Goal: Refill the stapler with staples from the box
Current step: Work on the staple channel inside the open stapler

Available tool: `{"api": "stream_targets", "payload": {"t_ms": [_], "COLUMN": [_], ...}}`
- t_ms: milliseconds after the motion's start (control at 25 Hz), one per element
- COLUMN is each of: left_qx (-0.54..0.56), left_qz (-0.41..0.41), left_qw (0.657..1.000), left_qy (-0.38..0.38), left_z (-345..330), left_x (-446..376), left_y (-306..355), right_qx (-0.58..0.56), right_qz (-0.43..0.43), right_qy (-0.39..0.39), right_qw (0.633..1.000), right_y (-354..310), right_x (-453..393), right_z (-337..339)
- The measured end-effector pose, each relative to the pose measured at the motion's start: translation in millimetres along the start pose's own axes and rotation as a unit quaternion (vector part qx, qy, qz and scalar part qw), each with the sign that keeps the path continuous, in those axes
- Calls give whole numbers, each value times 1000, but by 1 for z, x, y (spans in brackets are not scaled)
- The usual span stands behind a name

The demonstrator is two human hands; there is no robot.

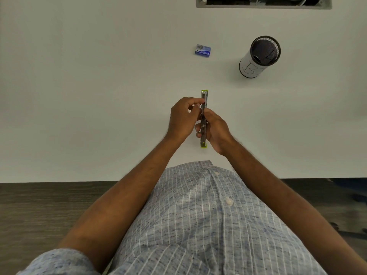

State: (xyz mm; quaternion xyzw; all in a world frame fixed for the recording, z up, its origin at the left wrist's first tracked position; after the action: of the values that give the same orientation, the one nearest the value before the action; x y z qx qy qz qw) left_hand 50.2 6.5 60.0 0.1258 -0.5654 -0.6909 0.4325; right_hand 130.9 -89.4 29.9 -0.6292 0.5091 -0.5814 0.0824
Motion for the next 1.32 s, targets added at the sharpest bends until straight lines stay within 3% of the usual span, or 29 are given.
{"api": "stream_targets", "payload": {"t_ms": [160, 360, 560, 680, 840, 960, 1320], "left_qx": [-37, 20, 148, 142, 48, 43, 173], "left_qz": [-34, 9, 76, 59, 29, 34, 66], "left_qw": [999, 999, 986, 988, 998, 998, 983], "left_qy": [0, 25, 11, 14, 17, 6, -11], "left_z": [0, 5, 6, 9, 11, 12, 10], "left_x": [2, 1, -8, -9, -9, -12, -10], "left_y": [5, 6, 8, 11, 16, 18, 15], "right_qx": [-72, -83, 53, 140, 219, 220, 162], "right_qz": [0, 19, 53, 84, 122, 125, 115], "right_qy": [-10, -33, -23, -15, -10, -14, -33], "right_qw": [997, 996, 997, 986, 968, 967, 980], "right_y": [-1, -7, -8, -13, -22, -22, -22], "right_x": [1, 2, 4, 7, 10, 10, 8], "right_z": [-1, -2, -3, -4, -6, -8, -9]}}
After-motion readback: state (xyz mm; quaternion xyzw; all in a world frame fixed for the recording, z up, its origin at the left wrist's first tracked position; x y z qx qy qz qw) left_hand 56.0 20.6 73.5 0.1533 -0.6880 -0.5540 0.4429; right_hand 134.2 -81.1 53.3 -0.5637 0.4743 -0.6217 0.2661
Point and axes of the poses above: each hand's wrist, its own x-axis away from the middle knuckle, its own z-axis out of the back of the hand, y = z × x, the point moved 5 cm from there along -x, towards the middle knuckle, and after that the axes turned 8 degrees about -y, right-handed, at the moved point
